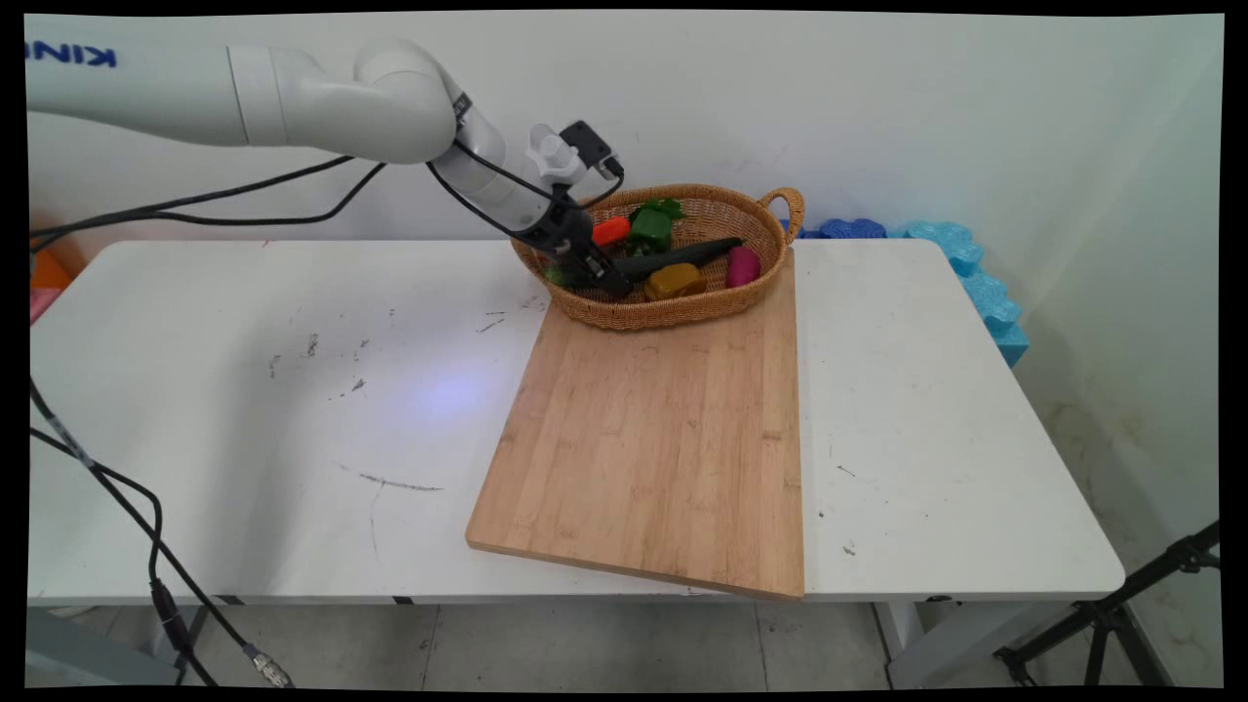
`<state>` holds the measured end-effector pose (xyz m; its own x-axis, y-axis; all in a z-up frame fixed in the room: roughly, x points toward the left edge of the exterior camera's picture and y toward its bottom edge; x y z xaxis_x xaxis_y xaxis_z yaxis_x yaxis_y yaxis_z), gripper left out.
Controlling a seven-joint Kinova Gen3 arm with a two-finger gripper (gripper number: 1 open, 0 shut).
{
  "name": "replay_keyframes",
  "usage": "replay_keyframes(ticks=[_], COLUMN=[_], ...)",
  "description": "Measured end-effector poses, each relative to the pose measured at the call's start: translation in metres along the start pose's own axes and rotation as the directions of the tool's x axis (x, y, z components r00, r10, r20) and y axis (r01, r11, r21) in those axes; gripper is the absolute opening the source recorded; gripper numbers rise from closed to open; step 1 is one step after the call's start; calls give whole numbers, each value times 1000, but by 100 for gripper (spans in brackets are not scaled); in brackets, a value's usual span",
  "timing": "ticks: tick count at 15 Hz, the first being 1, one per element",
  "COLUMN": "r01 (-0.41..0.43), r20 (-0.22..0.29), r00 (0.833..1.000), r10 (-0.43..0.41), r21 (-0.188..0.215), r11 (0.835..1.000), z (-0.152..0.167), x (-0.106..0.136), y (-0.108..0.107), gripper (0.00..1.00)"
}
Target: Pick up the cucumber from the vegetable basket, then place the picked object on the cutting board
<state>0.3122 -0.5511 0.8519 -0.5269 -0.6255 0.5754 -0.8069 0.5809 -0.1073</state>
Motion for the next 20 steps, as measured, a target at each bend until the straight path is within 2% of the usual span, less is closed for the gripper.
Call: replay_keyframes(ticks=[1,11,18,20], r01=[-2,-26,-45,-60], r20=[2,-8,-38,-49], r00=[1000,1000,998,997], r10=[2,26,46,61], r21=[1,21,29,29], r11=[1000,999,999,998], z=[2,0,-30,-48], x=[0,7,13,13], y=[1,4,7,10], gripper=[0,0,0,0])
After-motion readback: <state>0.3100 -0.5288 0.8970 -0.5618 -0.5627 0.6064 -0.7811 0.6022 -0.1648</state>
